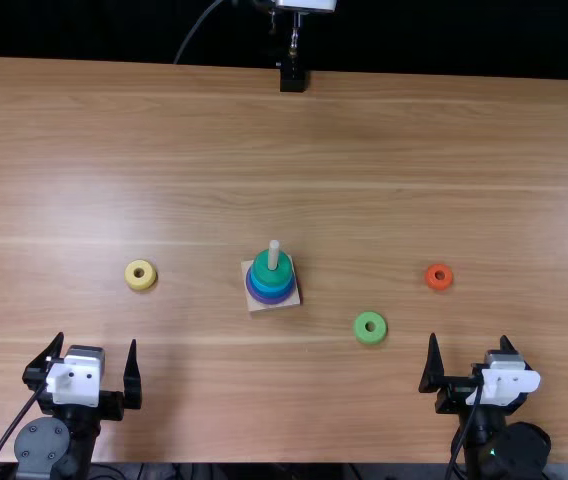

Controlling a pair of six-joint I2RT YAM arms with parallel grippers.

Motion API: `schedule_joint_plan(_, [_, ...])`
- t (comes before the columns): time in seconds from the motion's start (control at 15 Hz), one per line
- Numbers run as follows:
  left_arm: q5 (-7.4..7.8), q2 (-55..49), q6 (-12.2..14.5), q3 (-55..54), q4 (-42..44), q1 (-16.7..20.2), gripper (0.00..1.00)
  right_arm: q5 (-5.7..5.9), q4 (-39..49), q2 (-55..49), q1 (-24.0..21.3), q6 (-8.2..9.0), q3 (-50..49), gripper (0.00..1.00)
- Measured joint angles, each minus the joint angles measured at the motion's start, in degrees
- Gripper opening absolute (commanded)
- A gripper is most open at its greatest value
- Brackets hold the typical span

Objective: Build the Hanoi tower: stack the rings onto the peg from bottom to top in this color order: purple, dark blue, light blue, dark green, light green, yellow, orange.

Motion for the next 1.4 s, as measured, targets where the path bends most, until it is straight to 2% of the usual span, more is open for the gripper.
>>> schedule_joint_plan(1.2, [0.00, 0.0, 0.0, 0.0, 0.0, 0.0, 1.00, 0.00, 0.0, 0.0, 0.0, 0.15, 0.1, 1.00])
schedule_joint_plan(1.4, [0.02, 0.0, 0.0, 0.0, 0.0, 0.0, 1.00, 0.04, -2.6, 1.0, 0.0, 0.20, 5.8, 1.00])
